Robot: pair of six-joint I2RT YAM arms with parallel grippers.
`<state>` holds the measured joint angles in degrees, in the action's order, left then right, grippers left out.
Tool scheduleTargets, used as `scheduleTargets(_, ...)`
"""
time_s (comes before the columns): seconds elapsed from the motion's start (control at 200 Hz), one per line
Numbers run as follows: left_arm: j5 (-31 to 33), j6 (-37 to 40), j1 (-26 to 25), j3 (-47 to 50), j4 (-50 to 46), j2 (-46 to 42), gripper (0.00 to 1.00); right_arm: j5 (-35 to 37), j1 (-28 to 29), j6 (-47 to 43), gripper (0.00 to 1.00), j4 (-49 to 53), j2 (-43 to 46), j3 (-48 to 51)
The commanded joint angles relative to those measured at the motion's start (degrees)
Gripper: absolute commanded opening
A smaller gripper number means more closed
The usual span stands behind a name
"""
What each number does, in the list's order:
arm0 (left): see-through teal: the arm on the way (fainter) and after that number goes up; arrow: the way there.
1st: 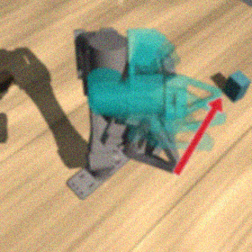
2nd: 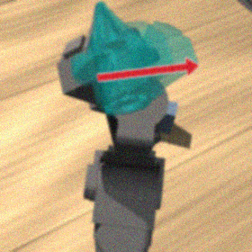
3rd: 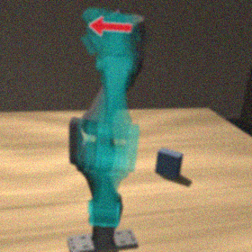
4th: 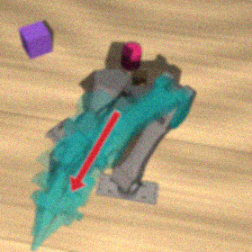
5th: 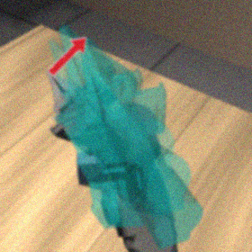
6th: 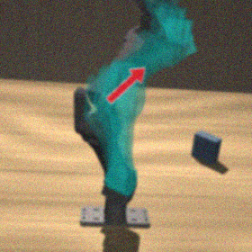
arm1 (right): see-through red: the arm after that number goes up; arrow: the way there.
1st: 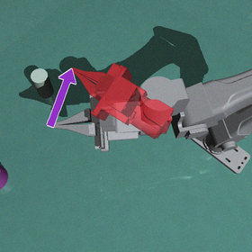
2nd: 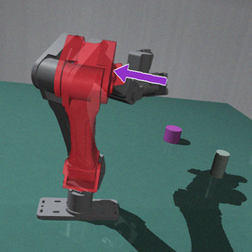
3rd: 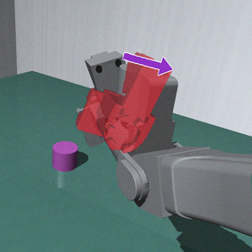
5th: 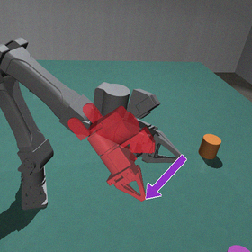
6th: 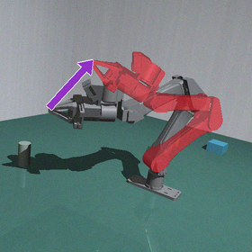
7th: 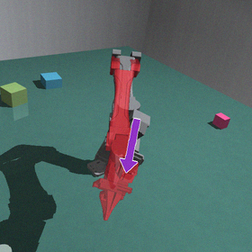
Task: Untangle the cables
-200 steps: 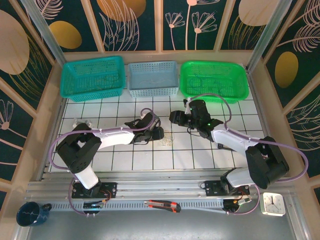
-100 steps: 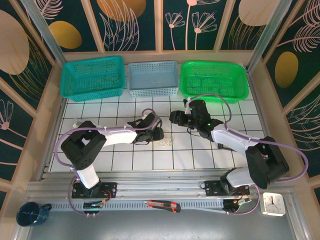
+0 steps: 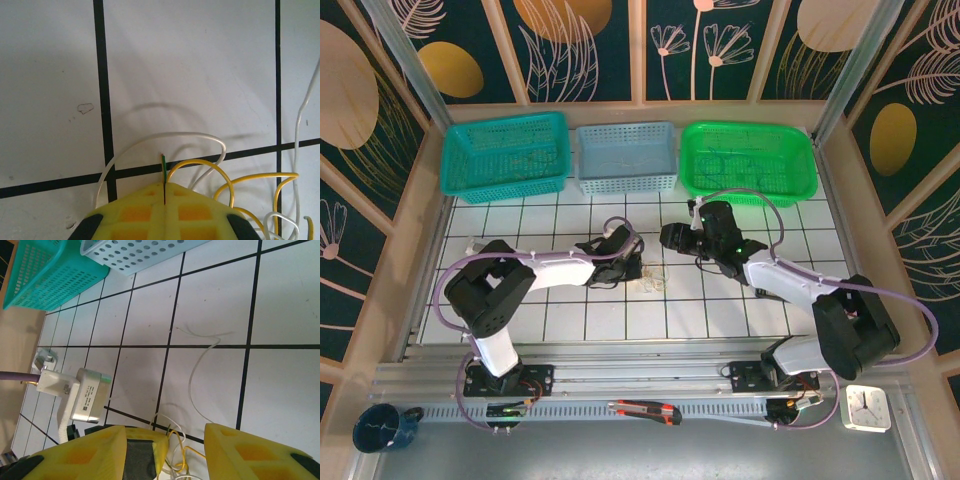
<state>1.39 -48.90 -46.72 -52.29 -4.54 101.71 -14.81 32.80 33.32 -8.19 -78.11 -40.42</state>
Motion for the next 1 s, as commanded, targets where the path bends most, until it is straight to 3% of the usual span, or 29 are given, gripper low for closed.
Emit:
scheduleTargets(0.0,-0.2,1.9,-0.1,-1.6,-0.6,-0.3,0.00,0.5,0.5,-0.7,0.45,0.2,1.6,0.6)
scheduleTargets(0.636,2.4,4.1,-0.1,-5.1,-3.5,-12.7,0.00,1.4,5.4,3.2,0.40,-5.8,-1.2,6.0)
scheduleTargets(0.996,3.5,5.1,-0.1,-3.8,2.0,-19.4,0.00,1.5,4.6,2.2,0.43,-4.9,0.6,5.8)
